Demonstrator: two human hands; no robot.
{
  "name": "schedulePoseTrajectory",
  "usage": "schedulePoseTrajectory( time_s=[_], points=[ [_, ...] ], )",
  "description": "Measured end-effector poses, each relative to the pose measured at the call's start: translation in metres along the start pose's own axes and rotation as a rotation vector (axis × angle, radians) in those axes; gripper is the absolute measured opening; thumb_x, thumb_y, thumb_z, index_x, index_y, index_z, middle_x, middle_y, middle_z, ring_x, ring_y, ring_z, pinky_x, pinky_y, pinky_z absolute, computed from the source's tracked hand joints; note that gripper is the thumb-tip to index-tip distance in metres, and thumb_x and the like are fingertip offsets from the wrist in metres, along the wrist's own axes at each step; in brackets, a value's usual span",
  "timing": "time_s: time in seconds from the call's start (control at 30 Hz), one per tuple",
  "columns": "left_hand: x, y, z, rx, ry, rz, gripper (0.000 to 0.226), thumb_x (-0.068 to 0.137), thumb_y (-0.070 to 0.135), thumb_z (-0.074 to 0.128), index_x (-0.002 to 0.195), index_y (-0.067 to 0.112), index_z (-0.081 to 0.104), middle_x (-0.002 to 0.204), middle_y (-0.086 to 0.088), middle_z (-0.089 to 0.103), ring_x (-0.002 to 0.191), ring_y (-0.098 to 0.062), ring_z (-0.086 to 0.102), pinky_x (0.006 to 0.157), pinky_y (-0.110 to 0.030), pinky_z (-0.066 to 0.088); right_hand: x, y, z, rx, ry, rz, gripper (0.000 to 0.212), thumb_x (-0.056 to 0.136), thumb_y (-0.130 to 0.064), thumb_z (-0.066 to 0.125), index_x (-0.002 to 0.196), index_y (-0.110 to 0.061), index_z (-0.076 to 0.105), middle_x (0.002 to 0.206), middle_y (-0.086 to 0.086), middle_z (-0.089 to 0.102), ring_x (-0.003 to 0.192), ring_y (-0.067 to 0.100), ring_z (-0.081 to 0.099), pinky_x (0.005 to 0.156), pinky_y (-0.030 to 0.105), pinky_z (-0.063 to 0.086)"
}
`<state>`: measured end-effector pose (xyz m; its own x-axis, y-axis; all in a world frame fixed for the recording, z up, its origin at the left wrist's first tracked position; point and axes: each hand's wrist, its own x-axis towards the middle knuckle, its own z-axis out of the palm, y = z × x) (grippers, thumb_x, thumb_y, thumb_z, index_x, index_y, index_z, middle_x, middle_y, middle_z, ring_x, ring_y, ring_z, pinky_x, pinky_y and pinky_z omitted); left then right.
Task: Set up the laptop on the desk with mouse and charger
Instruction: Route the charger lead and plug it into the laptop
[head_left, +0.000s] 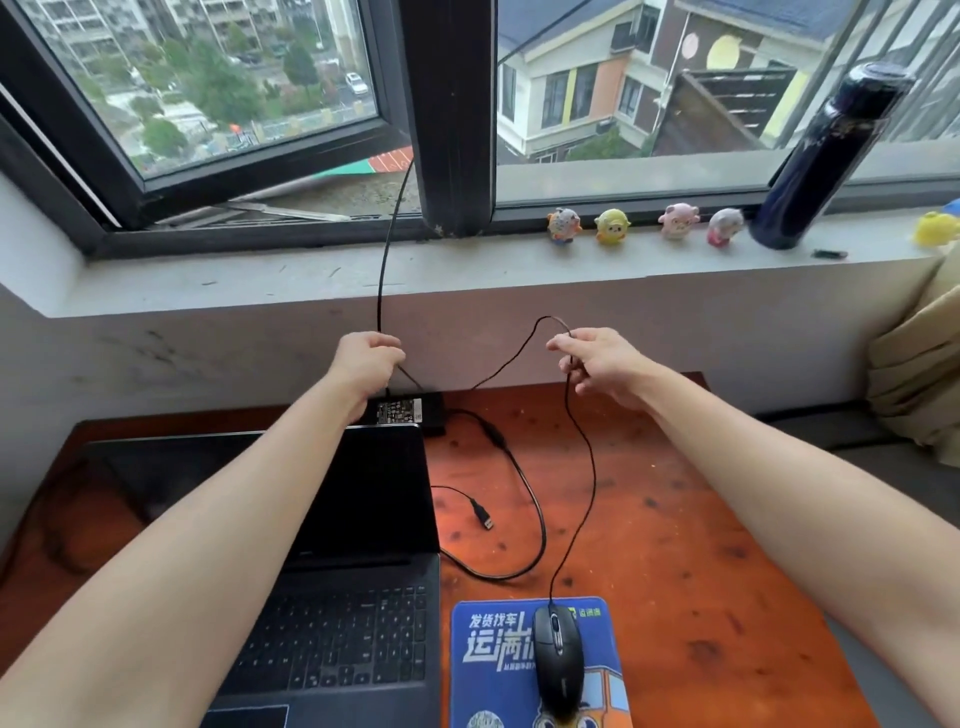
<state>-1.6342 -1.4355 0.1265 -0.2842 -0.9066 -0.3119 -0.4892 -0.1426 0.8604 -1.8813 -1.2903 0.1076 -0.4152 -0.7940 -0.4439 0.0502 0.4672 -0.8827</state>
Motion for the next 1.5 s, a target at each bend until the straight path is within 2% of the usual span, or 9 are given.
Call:
schedulePoseTrajectory(
  time_s=[0.1, 0.17, 0.3, 0.43, 0.7, 0.87, 1.13, 1.33, 1.5],
  points=[
    [0.003, -0.004, 0.006, -0.071, -0.026, -0.023, 0.037, 0.083, -0.015, 0.043, 0.113, -0.006, 0.061, 0.082, -0.01, 0.059, 0.071, -0.018, 0.053, 0.063, -0.026, 0.045, 0.002, 0.017, -0.017, 0.12, 0.072, 0.047, 0.015, 0.097, -0.02, 0.055, 0.112, -0.015, 0.056, 0.089, 0.006, 0.061, 0.065, 0.012, 0.057, 0.056, 0.024, 0.051],
    [0.007, -0.008, 0.006, -0.04, -0.02, 0.005, 0.042, 0.08, -0.02, 0.039, 0.114, -0.007, 0.061, 0.081, -0.008, 0.06, 0.07, -0.016, 0.055, 0.065, -0.026, 0.048, 0.005, 0.033, -0.025, 0.106, 0.106, 0.081, 0.045, 0.094, -0.016, 0.061, 0.135, -0.013, 0.045, 0.119, 0.01, 0.057, 0.097, 0.022, 0.063, 0.069, 0.033, 0.054],
    [0.017, -0.025, 0.02, 0.365, -0.091, 0.069, 0.047, 0.08, -0.011, 0.047, 0.119, 0.007, 0.063, 0.106, -0.008, 0.063, 0.1, -0.023, 0.06, 0.088, -0.033, 0.049, -0.005, 0.086, -0.018, -0.475, 0.294, 0.1, 0.054, 0.084, -0.025, 0.069, 0.135, -0.016, 0.051, 0.136, 0.008, 0.054, 0.119, 0.026, 0.055, 0.095, 0.039, 0.048],
    [0.027, -0.033, 0.039, 0.706, -0.257, 0.056, 0.046, 0.079, 0.0, 0.056, 0.122, 0.014, 0.063, 0.12, -0.009, 0.065, 0.112, -0.026, 0.059, 0.094, -0.028, 0.046, -0.039, 0.143, 0.022, -0.772, 0.01, 0.208, 0.024, 0.079, -0.042, 0.068, 0.094, -0.023, 0.068, 0.108, 0.005, 0.071, 0.099, 0.026, 0.064, 0.08, 0.029, 0.048],
    [0.053, -0.03, 0.097, 1.324, -0.308, 0.456, 0.079, 0.082, 0.01, 0.057, 0.148, 0.028, 0.018, 0.131, -0.017, 0.041, 0.118, -0.039, 0.046, 0.086, -0.048, 0.045, -0.085, 0.22, 0.093, -1.129, -0.254, 0.198, 0.067, 0.071, -0.06, 0.071, 0.117, -0.015, 0.052, 0.115, 0.012, 0.059, 0.103, 0.035, 0.06, 0.08, 0.039, 0.048],
    [0.062, -0.038, 0.128, 1.502, -0.408, 0.525, 0.037, 0.084, 0.01, 0.05, 0.12, 0.017, 0.054, 0.12, -0.013, 0.055, 0.111, -0.036, 0.054, 0.078, -0.04, 0.044, -0.1, 0.236, 0.089, -1.053, -0.244, 0.22, 0.063, 0.07, -0.062, 0.072, 0.105, -0.016, 0.049, 0.109, 0.012, 0.065, 0.099, 0.036, 0.062, 0.068, 0.036, 0.041],
    [0.053, -0.041, 0.136, 1.312, -0.319, 0.492, 0.025, 0.085, 0.009, 0.053, 0.11, 0.008, 0.058, 0.112, -0.019, 0.059, 0.102, -0.041, 0.058, 0.074, -0.039, 0.044, -0.109, 0.239, 0.09, -1.128, -0.269, 0.145, 0.069, 0.071, -0.066, 0.068, 0.111, -0.014, 0.046, 0.107, 0.013, 0.066, 0.098, 0.037, 0.063, 0.072, 0.038, 0.045],
    [0.043, -0.023, 0.113, 1.068, -0.279, 0.342, 0.024, 0.087, 0.028, 0.056, 0.104, 0.012, 0.061, 0.106, -0.015, 0.065, 0.098, -0.037, 0.06, 0.078, -0.038, 0.046, -0.049, 0.194, 0.089, -1.064, 0.063, -0.062, 0.033, 0.086, -0.047, 0.056, 0.101, -0.018, 0.058, 0.1, 0.013, 0.068, 0.094, 0.038, 0.064, 0.073, 0.039, 0.046],
    [0.019, -0.016, 0.089, 1.069, -0.243, 0.33, 0.052, 0.085, 0.013, 0.049, 0.136, 0.02, 0.044, 0.128, -0.016, 0.055, 0.12, -0.035, 0.049, 0.092, -0.043, 0.044, 0.001, 0.179, 0.126, -0.994, -0.127, 0.012, 0.053, 0.088, -0.045, 0.06, 0.133, -0.022, 0.045, 0.128, 0.012, 0.046, 0.11, 0.039, 0.057, 0.088, 0.044, 0.046]
  ],
)
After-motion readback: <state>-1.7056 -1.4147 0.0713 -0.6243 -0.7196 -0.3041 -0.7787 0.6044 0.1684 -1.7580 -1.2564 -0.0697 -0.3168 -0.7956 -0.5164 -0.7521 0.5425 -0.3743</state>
